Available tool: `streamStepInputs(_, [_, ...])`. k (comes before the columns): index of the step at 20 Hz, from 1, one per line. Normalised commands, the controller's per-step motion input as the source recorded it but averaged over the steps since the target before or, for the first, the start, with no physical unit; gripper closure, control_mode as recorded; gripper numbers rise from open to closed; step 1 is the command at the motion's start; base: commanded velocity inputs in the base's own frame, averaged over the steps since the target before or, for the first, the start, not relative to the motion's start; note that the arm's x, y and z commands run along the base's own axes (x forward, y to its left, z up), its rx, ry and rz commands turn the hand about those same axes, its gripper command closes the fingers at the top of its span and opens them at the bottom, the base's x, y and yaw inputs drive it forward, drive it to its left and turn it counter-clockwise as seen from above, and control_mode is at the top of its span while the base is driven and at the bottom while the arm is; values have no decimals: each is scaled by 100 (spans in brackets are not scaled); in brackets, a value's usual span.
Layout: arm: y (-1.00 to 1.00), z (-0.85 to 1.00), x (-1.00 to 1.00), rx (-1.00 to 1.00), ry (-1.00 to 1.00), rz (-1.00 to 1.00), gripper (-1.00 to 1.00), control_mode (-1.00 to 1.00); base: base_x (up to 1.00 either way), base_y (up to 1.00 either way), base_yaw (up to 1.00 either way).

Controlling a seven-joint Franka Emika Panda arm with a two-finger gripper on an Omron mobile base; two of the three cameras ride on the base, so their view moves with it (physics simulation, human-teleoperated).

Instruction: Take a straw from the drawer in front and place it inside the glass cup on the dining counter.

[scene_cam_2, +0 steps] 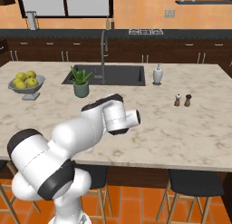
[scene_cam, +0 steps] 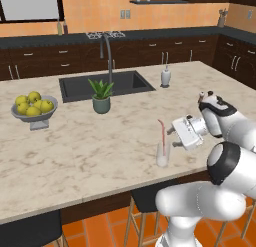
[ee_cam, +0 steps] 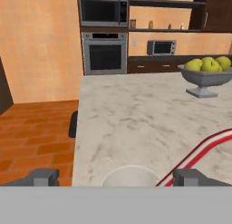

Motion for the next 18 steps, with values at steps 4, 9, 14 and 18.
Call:
streamStepInputs(4, [0, 31, 0, -5, 0, 0, -100, -100, 0, 0, 0])
streamStepInputs(9, [0, 22, 0, -5, 0, 0, -100, -100, 0, 0, 0])
streamStepInputs(14, [0, 8, 6, -2, 0, 0, -100, -100, 0, 0, 0])
streamStepInputs(18, [0, 0, 13, 0, 2, 0, -100, -100, 0, 0, 0])
